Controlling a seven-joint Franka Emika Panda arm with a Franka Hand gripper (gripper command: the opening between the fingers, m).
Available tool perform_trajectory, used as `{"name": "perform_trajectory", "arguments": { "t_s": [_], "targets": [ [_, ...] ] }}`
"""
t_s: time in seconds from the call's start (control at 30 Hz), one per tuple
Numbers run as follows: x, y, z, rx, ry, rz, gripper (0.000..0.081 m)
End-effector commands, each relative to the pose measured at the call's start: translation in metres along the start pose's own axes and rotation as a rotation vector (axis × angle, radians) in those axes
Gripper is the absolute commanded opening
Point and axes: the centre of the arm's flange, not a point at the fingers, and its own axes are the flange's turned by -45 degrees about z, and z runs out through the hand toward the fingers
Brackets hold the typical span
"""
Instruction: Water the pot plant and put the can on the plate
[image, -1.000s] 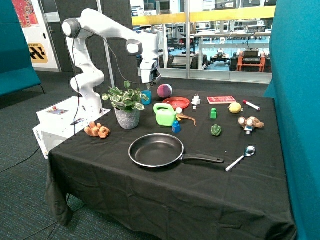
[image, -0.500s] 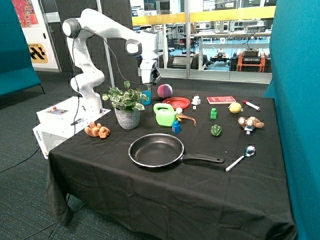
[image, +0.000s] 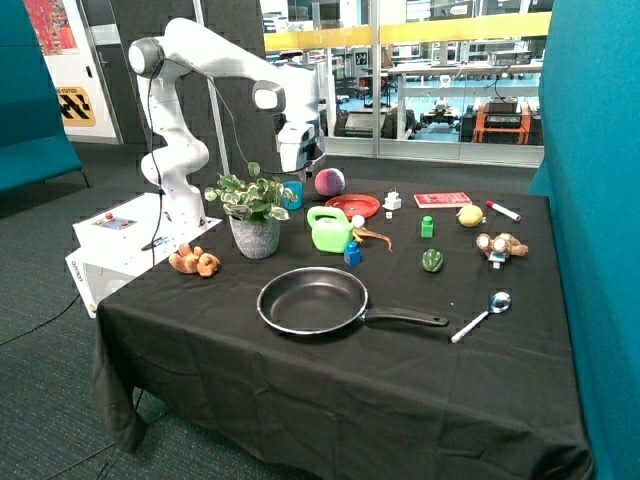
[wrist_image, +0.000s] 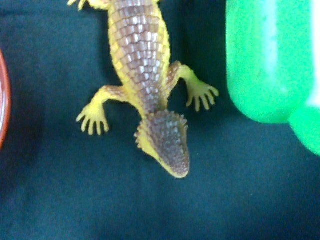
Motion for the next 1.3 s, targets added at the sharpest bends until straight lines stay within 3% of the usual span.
{"name": "perform_trajectory", "arguments": {
  "t_s": [0.0,0.23,0.53,0.63,0.77,1.27],
  "targets": [
    [0.005,0.006,-0.002,0.0015,-0.0051,0.046,0.0232],
    [0.007,0.010,0.001,0.0015,-0.0051,0.054,0.0299],
    [0.016,0.022,0.016,0.0014,-0.0051,0.062,0.0517],
    [0.018,0.024,0.018,0.0014,-0.0051,0.061,0.0543],
    [0.021,0.025,0.018,0.0015,-0.0051,0.058,0.0555],
    [0.040,0.032,0.026,0.0015,-0.0051,0.047,0.0483]
  ]
}}
